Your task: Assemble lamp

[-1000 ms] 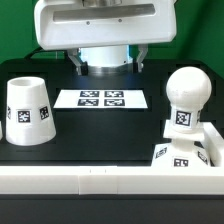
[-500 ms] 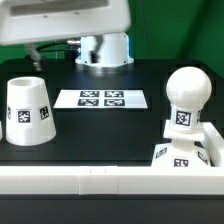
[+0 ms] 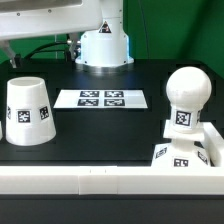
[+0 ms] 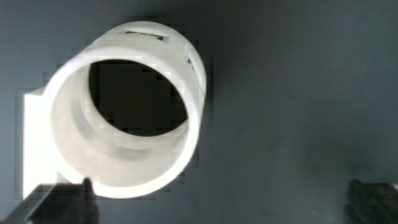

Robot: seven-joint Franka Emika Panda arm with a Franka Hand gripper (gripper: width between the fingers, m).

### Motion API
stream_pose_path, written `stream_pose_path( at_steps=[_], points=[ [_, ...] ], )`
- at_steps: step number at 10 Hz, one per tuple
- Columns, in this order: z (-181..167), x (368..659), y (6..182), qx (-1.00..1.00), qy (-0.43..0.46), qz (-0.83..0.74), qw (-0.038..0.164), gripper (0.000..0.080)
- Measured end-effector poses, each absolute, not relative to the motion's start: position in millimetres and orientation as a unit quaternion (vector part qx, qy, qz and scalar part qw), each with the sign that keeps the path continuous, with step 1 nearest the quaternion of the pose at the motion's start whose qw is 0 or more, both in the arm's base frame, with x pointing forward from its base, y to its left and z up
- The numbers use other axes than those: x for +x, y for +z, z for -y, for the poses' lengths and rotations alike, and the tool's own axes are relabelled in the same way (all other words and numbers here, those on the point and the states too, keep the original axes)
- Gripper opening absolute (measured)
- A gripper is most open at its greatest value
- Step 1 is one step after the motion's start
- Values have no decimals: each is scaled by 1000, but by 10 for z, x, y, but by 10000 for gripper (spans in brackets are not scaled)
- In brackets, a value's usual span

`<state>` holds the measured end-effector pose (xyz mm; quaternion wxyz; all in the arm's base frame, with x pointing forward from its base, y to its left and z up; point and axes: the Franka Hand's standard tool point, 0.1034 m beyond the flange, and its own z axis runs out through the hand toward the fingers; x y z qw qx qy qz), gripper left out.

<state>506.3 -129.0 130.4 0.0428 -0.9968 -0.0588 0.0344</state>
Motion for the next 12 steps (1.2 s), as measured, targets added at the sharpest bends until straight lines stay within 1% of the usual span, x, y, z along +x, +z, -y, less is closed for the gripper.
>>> stream_pose_path(
  at_steps=[1, 4, 8, 9, 10, 12],
  points=[
    [1287, 5063, 1291, -997, 34, 59, 42, 698],
    [1296, 4973, 1089, -997, 33, 57, 35, 698],
    [1235, 4883, 751, -997, 29, 62, 20, 698],
    [1234, 4873, 723, -997, 31, 63, 20, 698],
    [1244, 4897, 746, -997, 30, 63, 20, 698],
    [1249, 4908, 754, -997, 29, 63, 20, 440]
  ],
)
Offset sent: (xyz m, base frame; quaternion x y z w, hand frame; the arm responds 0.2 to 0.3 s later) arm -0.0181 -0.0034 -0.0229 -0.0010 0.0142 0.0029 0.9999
